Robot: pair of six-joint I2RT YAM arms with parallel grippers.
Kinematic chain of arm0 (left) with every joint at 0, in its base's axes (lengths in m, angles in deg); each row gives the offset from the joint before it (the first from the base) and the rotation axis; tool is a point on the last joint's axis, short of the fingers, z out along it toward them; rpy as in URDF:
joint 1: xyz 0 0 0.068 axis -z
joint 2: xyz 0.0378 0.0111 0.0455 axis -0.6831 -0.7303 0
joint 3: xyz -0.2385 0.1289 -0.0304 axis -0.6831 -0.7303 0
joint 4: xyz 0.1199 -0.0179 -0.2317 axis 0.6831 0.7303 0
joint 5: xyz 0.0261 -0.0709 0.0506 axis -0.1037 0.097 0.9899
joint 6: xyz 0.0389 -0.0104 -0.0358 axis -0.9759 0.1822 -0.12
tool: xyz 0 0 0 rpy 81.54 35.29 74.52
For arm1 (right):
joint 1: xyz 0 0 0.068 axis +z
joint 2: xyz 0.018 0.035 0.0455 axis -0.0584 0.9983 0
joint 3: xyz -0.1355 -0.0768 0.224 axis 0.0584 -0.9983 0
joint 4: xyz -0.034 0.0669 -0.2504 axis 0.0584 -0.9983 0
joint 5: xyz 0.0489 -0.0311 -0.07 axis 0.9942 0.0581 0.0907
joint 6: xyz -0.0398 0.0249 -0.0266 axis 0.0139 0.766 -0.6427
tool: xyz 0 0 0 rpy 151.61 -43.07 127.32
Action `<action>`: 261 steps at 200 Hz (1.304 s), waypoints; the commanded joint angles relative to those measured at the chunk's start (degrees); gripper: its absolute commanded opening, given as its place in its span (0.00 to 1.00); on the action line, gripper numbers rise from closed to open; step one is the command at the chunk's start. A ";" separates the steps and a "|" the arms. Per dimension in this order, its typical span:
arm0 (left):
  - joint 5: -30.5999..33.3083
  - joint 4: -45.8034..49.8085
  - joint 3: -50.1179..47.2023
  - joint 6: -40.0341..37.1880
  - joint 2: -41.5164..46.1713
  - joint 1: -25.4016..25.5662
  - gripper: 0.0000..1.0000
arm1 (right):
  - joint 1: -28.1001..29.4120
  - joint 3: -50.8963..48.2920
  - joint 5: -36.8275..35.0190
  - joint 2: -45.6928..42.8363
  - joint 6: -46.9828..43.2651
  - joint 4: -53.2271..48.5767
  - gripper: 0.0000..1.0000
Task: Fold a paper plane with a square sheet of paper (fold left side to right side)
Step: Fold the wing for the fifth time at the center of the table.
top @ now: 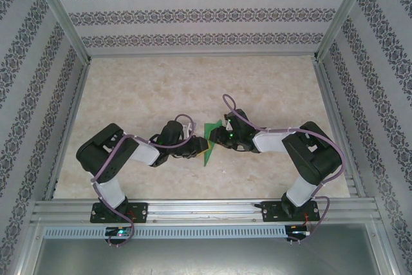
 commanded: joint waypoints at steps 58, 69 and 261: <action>0.74 9.41 2.64 -5.92 1.19 -4.01 0.39 | 0.63 0.24 -2.33 2.14 -1.26 -2.42 0.35; 0.10 9.68 3.69 -6.28 0.43 -4.02 0.39 | 0.65 0.32 -2.32 2.15 -1.24 -2.42 0.35; 1.38 15.73 9.18 -11.91 -7.90 -4.02 0.05 | 0.59 -0.14 -1.29 0.20 -1.38 -1.69 0.36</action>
